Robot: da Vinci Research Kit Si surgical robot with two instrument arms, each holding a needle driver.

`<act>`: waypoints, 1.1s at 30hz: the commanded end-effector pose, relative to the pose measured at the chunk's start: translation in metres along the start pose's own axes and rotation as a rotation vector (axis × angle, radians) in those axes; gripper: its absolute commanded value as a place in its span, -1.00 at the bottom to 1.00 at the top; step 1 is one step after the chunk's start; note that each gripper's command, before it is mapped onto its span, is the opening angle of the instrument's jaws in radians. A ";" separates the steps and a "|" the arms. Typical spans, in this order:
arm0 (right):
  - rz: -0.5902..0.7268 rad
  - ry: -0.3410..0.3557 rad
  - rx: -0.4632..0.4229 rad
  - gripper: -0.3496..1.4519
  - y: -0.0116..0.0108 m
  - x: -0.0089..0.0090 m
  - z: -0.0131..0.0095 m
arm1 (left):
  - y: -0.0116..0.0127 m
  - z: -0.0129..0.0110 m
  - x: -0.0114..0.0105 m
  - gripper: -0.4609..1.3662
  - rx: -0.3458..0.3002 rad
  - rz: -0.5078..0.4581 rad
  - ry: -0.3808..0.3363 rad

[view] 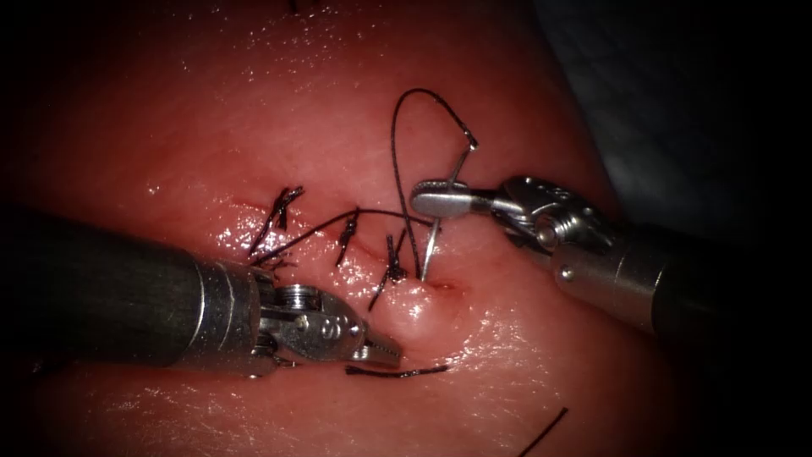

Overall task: Wound Closure
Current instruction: Use the right gripper to throw the needle through the bottom of the wound

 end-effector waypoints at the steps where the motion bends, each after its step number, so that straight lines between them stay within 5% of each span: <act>1: 0.008 -0.002 0.008 -1.00 0.0000 0.0000 0.0001 | 0.0000 -0.0001 0.0000 -0.88 -0.005 0.000 0.000; 16: 0.232 -0.034 0.030 -1.00 -0.0009 -0.0026 0.0007 | 0.0000 -0.0001 -0.0001 -0.88 -0.006 0.001 0.000; 33: 0.281 -0.054 0.045 -1.00 -0.0026 -0.0065 0.0011 | -0.0002 -0.0003 0.0001 -0.88 -0.009 0.000 0.001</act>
